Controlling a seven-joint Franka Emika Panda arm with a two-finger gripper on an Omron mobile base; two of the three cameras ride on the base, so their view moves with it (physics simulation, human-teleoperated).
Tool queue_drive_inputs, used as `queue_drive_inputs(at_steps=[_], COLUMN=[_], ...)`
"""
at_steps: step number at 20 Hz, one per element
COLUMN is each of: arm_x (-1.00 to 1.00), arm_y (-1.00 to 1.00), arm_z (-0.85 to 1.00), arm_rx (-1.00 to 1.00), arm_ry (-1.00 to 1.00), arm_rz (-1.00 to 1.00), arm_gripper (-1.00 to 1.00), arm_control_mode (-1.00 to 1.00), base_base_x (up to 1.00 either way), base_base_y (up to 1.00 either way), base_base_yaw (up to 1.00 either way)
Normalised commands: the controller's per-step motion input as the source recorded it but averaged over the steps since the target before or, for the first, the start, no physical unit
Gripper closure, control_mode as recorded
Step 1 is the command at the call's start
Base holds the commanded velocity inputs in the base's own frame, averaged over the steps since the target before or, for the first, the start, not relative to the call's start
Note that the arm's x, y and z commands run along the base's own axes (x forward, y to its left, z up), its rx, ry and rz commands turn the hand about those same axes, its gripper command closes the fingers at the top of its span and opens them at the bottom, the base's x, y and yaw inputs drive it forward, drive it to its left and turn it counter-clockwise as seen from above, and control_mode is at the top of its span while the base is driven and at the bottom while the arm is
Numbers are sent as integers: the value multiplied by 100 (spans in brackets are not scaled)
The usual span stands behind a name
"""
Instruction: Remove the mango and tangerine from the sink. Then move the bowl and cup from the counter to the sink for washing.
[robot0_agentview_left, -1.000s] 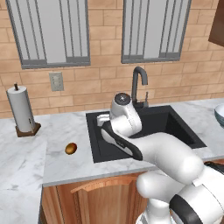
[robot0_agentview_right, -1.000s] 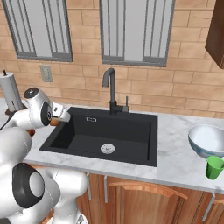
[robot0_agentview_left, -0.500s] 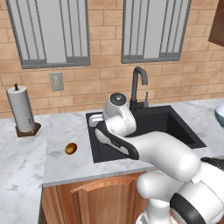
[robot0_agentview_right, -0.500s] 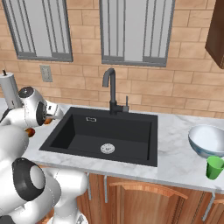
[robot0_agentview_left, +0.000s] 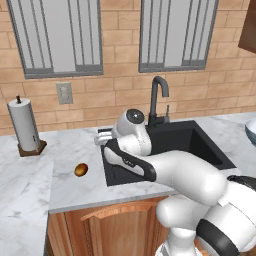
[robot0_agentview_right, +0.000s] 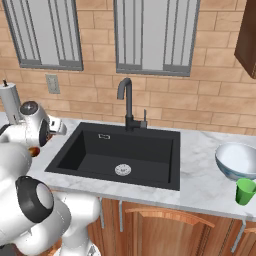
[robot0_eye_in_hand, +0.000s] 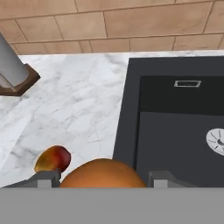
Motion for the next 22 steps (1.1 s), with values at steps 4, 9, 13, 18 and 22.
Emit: queue_drive_inputs(at_steps=[4,9,13,18,22], arm_x=[0,0,9,9,2], arm_y=[36,29,30,23,21], arm_z=[0,0,0,0,-3], arm_rx=[4,3,1,4,4], arm_ry=[-2,0,0,2,2], arm_rz=[2,0,0,0,0], arm_gripper=[100,100,100,100,100], arm_control_mode=[-100,-100,-100,-100,-100], base_base_x=[0,0,0,0,0], base_base_y=[0,0,0,0,0], base_base_yaw=[0,0,0,0,0])
